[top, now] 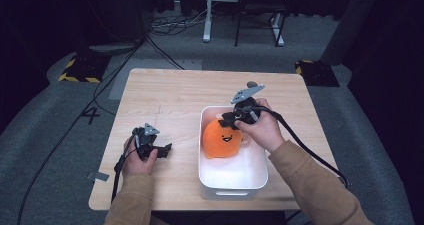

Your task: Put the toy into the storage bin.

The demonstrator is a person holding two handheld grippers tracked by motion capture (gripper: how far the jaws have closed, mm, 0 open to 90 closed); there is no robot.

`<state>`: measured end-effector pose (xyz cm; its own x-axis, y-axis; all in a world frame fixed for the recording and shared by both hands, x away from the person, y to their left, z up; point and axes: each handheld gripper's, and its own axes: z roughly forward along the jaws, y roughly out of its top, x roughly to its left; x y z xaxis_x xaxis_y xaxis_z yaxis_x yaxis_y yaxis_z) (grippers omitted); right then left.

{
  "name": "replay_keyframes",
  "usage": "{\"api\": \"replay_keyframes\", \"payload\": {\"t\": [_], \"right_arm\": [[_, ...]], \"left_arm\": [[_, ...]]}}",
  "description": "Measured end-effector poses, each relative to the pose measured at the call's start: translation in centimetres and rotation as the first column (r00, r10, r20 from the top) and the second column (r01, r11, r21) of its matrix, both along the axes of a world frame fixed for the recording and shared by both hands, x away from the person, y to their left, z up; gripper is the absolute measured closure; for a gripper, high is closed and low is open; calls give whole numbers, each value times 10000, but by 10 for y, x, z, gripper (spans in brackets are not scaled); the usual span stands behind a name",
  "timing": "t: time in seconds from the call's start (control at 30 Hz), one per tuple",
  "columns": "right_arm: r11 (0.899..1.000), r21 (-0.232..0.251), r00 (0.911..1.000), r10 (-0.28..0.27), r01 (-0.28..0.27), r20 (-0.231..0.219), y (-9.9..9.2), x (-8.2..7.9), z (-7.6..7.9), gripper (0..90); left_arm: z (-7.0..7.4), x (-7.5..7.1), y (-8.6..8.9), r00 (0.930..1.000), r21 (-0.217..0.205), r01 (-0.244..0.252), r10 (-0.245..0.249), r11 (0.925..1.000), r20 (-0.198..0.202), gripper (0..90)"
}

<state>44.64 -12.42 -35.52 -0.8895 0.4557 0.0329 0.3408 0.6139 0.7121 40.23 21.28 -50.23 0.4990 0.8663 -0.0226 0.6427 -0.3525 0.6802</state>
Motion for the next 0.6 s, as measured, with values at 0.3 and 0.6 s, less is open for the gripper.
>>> {"api": "replay_keyframes", "payload": {"t": [0.3,0.6], "right_arm": [[9976,608,9989,-350,331,310,-13,-1,6,578],[9901,1276,9906,-732,583,1153,-40,-4,25,491]], "left_arm": [[0,1,0,10000,11,53,-53,10000,12,130],[0,1,0,10000,2,61,-61,10000,0,130]]}}
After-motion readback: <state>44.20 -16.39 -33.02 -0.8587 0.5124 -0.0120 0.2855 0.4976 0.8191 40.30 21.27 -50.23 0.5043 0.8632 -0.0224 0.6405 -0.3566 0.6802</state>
